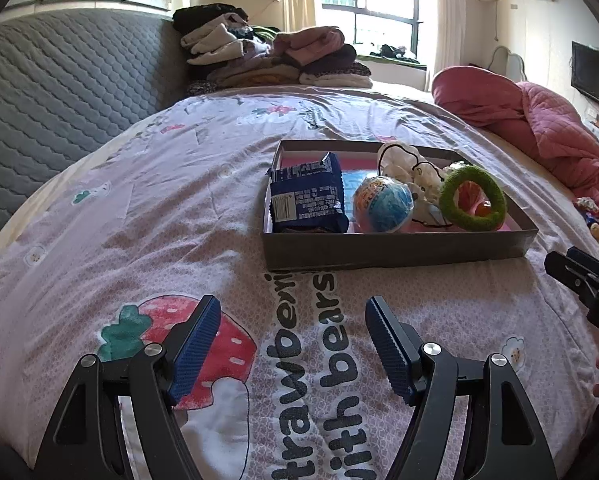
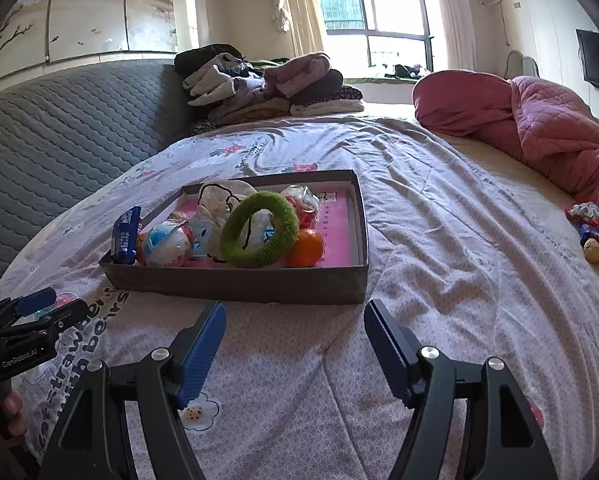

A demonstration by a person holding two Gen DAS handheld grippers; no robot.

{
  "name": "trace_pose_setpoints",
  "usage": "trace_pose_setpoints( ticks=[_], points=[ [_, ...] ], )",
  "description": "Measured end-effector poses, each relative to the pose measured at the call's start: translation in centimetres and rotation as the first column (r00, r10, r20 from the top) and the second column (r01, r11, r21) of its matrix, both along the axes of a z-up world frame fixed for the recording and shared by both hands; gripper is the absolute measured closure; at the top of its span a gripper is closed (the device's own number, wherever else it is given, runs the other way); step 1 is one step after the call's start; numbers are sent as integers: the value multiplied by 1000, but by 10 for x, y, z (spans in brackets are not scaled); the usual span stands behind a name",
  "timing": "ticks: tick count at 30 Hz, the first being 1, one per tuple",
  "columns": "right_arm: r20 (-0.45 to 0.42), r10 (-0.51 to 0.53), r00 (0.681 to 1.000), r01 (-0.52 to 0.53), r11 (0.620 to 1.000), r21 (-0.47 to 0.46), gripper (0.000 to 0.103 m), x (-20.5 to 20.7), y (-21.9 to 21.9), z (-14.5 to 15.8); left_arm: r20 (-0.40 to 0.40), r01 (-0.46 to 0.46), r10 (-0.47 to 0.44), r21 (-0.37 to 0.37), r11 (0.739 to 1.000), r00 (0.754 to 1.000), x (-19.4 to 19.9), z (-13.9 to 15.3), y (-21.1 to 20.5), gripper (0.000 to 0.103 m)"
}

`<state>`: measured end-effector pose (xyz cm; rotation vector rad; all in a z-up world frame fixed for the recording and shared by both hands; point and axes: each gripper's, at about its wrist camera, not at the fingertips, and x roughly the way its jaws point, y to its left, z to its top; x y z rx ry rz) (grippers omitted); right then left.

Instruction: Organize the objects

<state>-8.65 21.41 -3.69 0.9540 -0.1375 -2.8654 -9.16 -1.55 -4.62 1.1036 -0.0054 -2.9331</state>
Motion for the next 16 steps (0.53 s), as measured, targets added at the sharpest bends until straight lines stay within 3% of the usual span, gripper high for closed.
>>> trace_pose_setpoints(
  ticks=[16],
  points=[
    [15, 2, 1000, -2, 1000, 2, 32, -1, -1, -3, -4, 7, -7, 6, 1000, 1000, 0, -1, 1, 27]
  ],
)
